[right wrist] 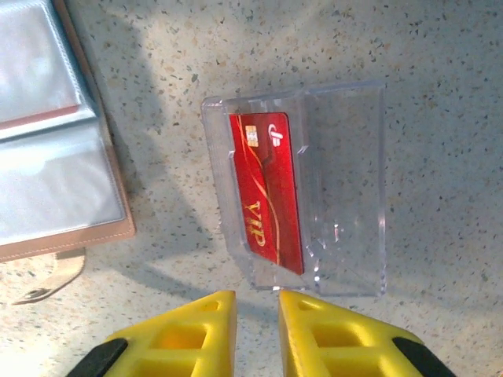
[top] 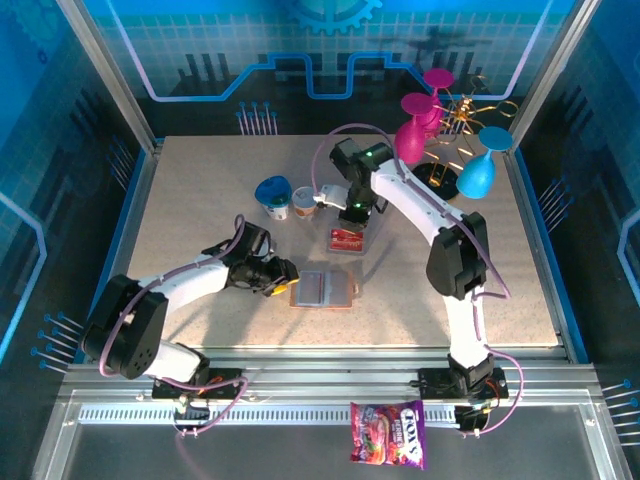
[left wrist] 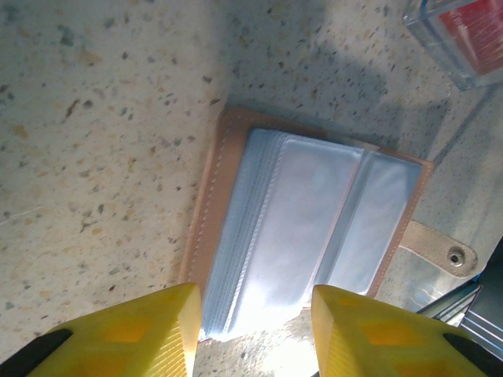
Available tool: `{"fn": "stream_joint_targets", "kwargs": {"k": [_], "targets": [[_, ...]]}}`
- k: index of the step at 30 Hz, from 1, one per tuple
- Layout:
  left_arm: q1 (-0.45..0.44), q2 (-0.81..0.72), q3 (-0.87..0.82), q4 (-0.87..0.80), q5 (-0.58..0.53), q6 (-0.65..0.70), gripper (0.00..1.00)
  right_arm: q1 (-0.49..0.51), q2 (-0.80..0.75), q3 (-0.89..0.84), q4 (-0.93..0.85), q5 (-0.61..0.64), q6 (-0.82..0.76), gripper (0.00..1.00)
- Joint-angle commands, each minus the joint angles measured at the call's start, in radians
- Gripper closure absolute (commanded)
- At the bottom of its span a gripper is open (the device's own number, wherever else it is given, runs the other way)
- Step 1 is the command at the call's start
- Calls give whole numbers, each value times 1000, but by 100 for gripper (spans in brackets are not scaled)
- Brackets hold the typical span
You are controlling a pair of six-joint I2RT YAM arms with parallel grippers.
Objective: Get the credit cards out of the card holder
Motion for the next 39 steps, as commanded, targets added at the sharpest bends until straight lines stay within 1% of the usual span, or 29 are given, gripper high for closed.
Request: {"fn": "stream_joint_targets", "kwargs": {"k": [1,8,13,16,21,23,26,31,36,39], "targets": [[8,18,29,31,25,1,59,23,-82,-84,108,-67,147,76],[7,43,22,61,37,-7,61,65,-208,-292,312,-93,474,75],[5,62,12,70,34,-9,66,91,-281,-424,428,-121,694,76],[5,72,2,81,35,-11,70,92,-319,-501,500,-177,840,78],[5,85,-26,99,33,-13,73,94,-371,-642,659,-309,1062,85],[5,87,-34,100,32,-12,75,97,-373,-676,704,-361,1120,86],[5,85,-48,104,27,-9,78,117,-364,-717,755,-391,1184,88],[5,97,-66,115,31,-4,84,142,-319,-728,762,-431,1249,89],[5,109,-79,135,33,-7,87,161,-282,-744,773,-436,1284,89],[5,115,-81,137,36,-7,88,166,-252,-749,773,-433,1310,87]]}}
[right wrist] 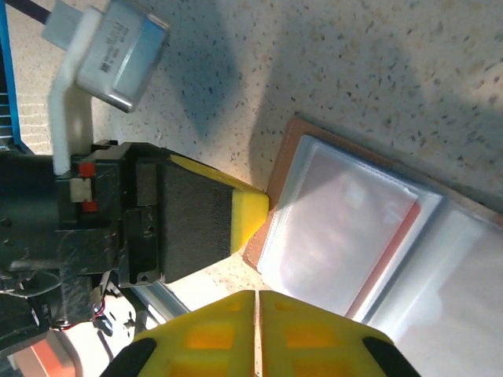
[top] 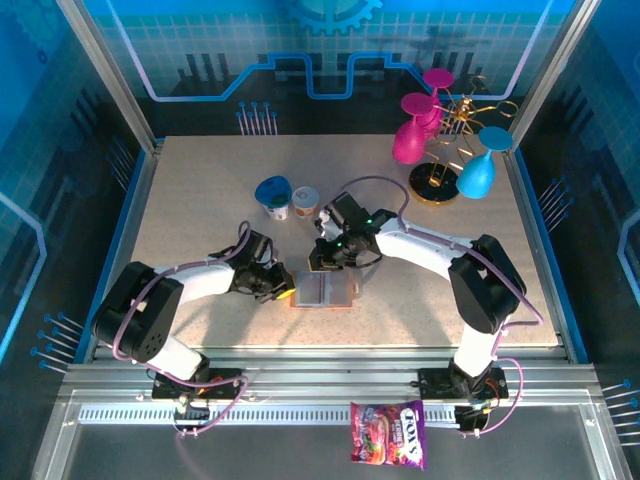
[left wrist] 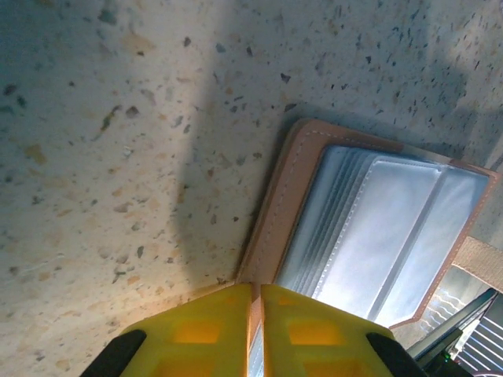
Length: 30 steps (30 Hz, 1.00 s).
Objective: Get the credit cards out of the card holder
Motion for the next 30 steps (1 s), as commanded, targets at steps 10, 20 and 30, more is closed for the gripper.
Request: {"fn": "stream_joint_targets", "kwargs": {"k": [10,20,30], "targets": [[5,22,-20,7,24,8,88,31,93,-24,2,3,84,75],[5,30,-15,5,24,12,88,42,144,-10,-21,9,83,68],[5,35,-15,4,20,15,88,43,149,-8,-74,63,65,66]]}}
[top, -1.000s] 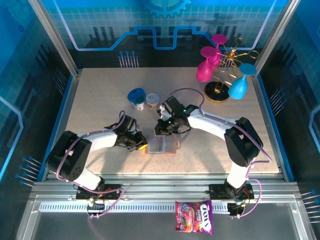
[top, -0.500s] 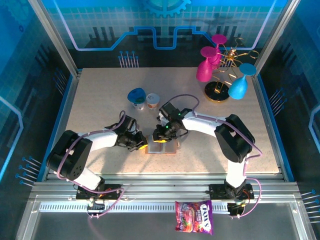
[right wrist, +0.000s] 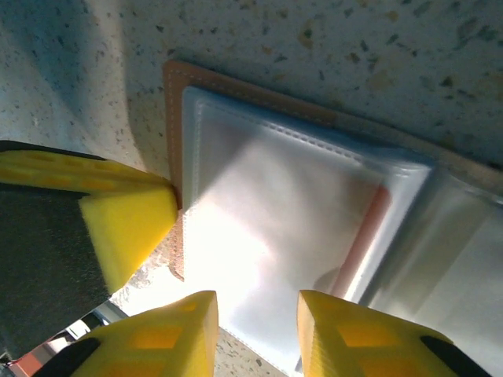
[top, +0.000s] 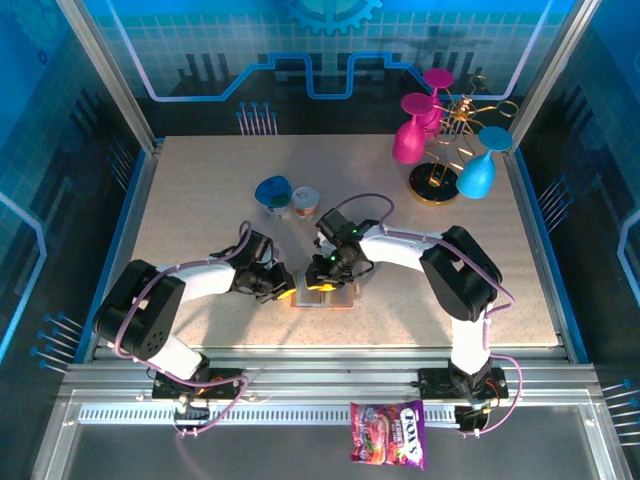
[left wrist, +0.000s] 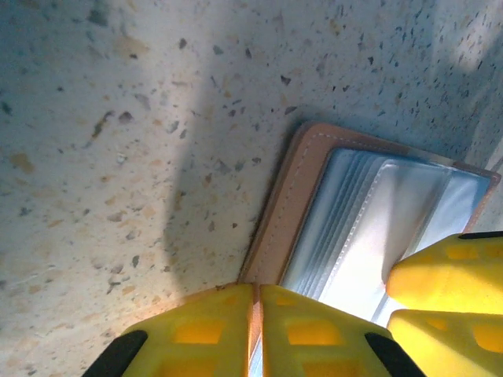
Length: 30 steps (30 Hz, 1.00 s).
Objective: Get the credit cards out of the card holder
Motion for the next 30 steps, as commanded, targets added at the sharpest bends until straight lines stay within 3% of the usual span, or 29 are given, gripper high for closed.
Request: {"fn": "stream_joint_targets", "kwargs": {"k": [1,18,30], "targets": [[6,20,-15,-11,13,14,88,12,12,4,-55,38,-12,66],[5,-31,6,-33,-6,1,88,-24,-45,-114,98,-31,31,72],[3,-131,67,-34,51,-60,76,-58,-80,-241,305,-129,98,74]]}}
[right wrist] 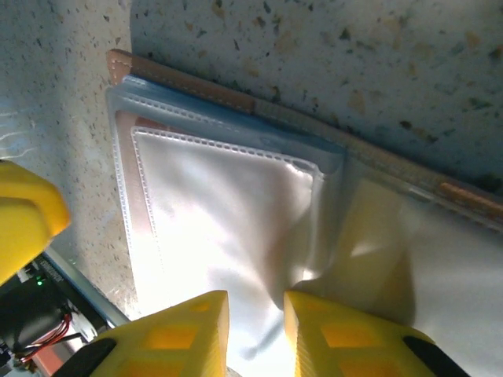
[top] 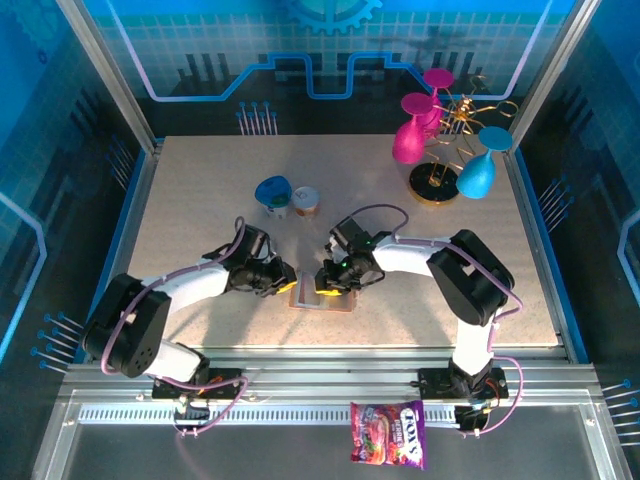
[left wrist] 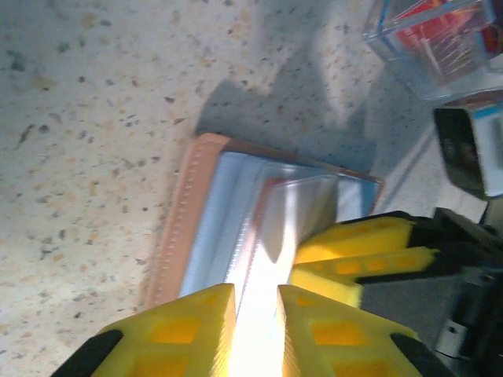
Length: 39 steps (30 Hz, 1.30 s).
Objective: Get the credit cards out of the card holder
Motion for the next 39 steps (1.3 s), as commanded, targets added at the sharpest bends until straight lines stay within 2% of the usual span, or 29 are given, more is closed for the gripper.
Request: {"fn": "stream_joint_targets", "kwargs": {"k": [1,22,33,39], "targets": [[-1,-4,45,-14,51,-29,75,-11,-13,-30,51,-38,29,75],[-38,125,26,53,62,-41,63,-27,-31,-69,82,-45,38,76],[-43,165,16,88,76,-52,63,-30,-32,-86,110,-54,49,76],[-49,163,12,106,84,-64,67,-30,-32,-91,121,-59,54,76]]}}
